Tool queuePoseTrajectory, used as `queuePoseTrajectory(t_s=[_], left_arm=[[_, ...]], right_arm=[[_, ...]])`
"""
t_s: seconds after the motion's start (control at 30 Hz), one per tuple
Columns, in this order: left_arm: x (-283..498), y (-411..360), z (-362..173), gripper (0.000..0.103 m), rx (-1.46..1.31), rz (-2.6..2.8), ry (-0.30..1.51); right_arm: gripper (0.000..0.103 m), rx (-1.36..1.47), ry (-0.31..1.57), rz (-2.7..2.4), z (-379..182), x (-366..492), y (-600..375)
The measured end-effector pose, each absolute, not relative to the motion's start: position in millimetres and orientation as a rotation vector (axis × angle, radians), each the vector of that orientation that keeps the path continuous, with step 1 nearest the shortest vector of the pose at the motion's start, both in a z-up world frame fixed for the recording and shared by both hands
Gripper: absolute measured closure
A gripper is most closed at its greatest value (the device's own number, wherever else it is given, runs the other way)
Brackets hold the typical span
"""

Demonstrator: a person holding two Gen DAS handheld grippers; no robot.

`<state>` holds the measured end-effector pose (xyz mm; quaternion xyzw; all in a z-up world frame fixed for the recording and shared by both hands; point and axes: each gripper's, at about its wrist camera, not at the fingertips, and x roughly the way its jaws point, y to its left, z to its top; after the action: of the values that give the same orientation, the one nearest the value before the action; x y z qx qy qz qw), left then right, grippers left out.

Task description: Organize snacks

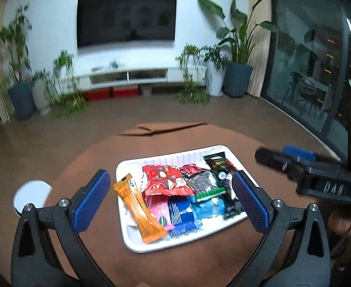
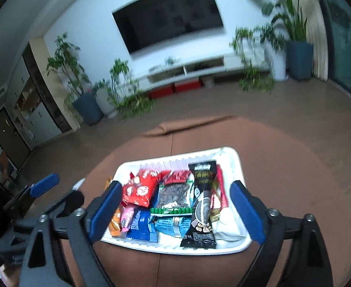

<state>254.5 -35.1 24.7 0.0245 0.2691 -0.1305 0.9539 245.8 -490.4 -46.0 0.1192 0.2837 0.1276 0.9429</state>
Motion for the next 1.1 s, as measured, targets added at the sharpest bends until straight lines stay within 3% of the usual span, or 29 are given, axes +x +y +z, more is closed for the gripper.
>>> queuePoseTrajectory(t_s=[0.2,0.33,0.43,0.57,0.77,1.1], left_arm=[[151.5,-36.7,57.8,0.000,0.069,0.025,0.351],[116.8,-29.2,67.9,0.000,-0.010,0.029,0.402],[90.2,-30.1,69.3,0.000,-0.001,0.029,0.425],[66.3,-29.4,62.6,0.000,-0.012,0.043,0.488],[41.4,-28.9,40.9,0.000,-0.011,0.066,0.592],[37.5,-31.4,13.5,0.000,-0.042,0.029,0.704]], right_arm=[[0.000,0.217,0.273,0.239,1.1,168.3,-502.4],[0.000,0.107,0.010,0.158,31.6,98.0,-499.5],[0.000,0.062,-0.038,0.141,43.4,68.7,-495.8],[0.000,0.078,0.059,0.154,43.9,53.0,-500.8],[0.000,0.119,0.348,0.144,13.0,55.9,-510.8],[0.000,0.123,0.596,0.059,-42.7,52.8,-508.2]])
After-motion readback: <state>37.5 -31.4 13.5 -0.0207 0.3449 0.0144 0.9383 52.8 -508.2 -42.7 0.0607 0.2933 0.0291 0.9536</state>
